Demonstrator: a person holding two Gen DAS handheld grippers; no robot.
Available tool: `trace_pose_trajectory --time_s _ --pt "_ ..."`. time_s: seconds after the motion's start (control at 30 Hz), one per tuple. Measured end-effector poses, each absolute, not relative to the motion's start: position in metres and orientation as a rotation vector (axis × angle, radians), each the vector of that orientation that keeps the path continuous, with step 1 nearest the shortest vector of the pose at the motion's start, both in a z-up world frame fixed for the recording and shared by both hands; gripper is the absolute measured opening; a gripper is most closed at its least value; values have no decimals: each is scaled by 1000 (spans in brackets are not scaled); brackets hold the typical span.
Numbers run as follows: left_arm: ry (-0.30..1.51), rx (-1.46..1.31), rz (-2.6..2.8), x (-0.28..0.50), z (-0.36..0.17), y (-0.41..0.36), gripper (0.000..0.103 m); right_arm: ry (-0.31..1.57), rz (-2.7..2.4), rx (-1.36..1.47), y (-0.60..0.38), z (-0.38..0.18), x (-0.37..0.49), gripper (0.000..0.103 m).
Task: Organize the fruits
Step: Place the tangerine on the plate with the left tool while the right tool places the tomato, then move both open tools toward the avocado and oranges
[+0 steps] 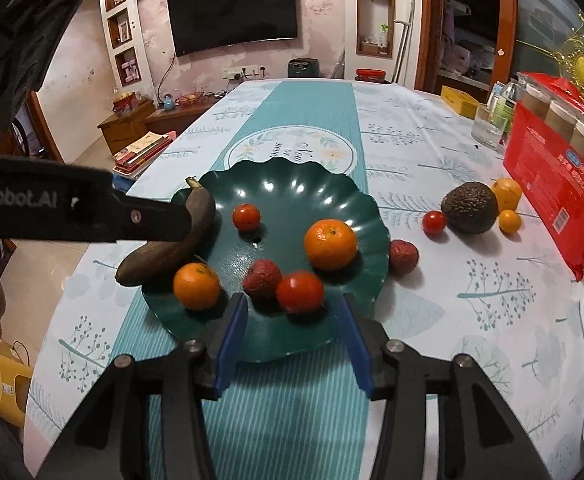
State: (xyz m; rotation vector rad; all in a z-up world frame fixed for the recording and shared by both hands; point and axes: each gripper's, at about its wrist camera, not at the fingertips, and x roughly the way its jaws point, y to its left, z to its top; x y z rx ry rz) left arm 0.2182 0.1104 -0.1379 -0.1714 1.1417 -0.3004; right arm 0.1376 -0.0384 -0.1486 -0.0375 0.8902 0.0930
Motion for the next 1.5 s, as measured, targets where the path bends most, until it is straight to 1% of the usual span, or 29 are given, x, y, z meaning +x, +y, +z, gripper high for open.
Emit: trace_pose_trajectory --time_s 0.13,0.2,0.3,0.33,0.67,0.77,1.07,1.27,1.5 --pt "1158 -160 -308 214 -138 103 75 924 67 -33 -51 -147 129 52" --pt "1167 -155 -311 212 -137 98 75 947 42 -25 -62 -146 122 57" --pt "1165 -146 -315 209 -133 89 79 980 21 8 -86 -145 113 61" --pt "1162 -146 -315 209 -131 86 80 989 11 16 -95 -144 110 61" --pt "1137 -144 -305 215 -114 43 83 1039 -103 18 -181 -126 105 63" --pt "1122 -145 -294 222 -108 26 86 1039 -115 29 -208 -118 118 64" --pt "1106 -157 -260 251 -103 -23 87 1005 -125 50 -267 -105 173 68" --pt "1102 -162 -245 275 -106 -57 87 994 -94 67 -284 -114 202 68" --pt "1120 -142 -248 302 -114 -97 87 1024 -99 88 -296 -135 238 69"
